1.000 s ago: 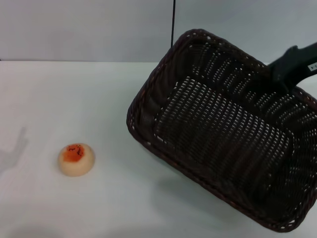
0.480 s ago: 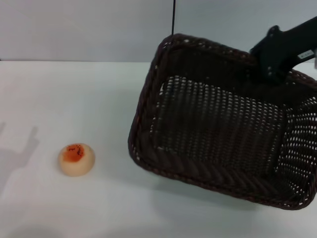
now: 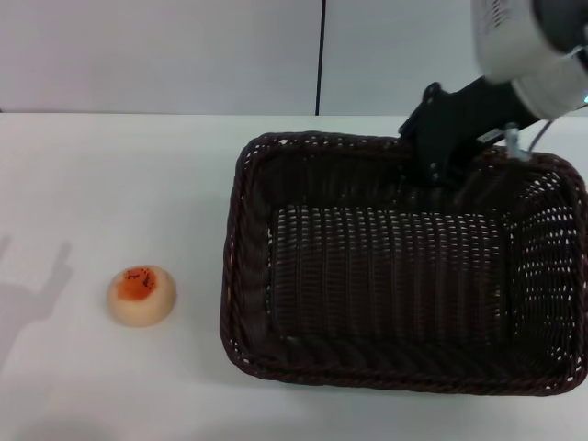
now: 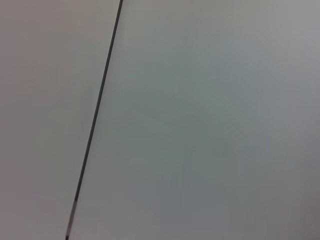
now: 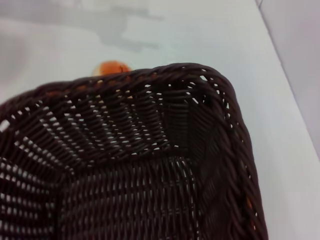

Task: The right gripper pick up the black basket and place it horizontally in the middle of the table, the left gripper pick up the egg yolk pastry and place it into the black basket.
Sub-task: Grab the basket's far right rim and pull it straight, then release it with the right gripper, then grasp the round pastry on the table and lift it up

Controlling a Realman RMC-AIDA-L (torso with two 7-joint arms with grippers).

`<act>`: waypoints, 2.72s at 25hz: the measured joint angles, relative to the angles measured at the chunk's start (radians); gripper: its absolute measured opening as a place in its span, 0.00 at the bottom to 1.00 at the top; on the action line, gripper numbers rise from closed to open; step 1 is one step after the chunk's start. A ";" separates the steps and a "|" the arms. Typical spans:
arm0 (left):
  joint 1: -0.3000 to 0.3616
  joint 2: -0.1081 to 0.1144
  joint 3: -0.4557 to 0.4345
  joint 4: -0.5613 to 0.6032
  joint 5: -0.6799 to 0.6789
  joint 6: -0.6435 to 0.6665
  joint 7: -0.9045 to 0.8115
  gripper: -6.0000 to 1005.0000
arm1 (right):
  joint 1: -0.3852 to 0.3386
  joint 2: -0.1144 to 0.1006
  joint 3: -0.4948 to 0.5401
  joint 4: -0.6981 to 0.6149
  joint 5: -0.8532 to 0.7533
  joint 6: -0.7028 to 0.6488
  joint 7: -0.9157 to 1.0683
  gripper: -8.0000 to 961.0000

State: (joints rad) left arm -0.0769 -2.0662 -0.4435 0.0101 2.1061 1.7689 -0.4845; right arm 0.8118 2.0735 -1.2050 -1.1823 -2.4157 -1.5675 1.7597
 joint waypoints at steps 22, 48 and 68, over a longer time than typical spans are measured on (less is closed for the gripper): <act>0.043 0.003 -0.001 0.008 -0.001 0.003 -0.002 0.83 | -0.041 0.008 -0.223 0.026 0.030 0.260 0.035 0.36; -0.011 0.010 0.287 0.264 0.000 0.067 -0.171 0.83 | -0.629 0.011 -0.133 -0.203 0.931 0.466 -0.314 0.78; -0.111 0.003 0.584 0.273 0.000 -0.194 -0.161 0.83 | -0.760 0.007 0.135 0.775 1.867 -0.160 -0.937 0.78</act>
State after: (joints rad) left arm -0.1883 -2.0637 0.1410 0.2833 2.1060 1.5748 -0.6457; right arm 0.0520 2.0805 -1.0699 -0.4073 -0.5486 -1.7272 0.8227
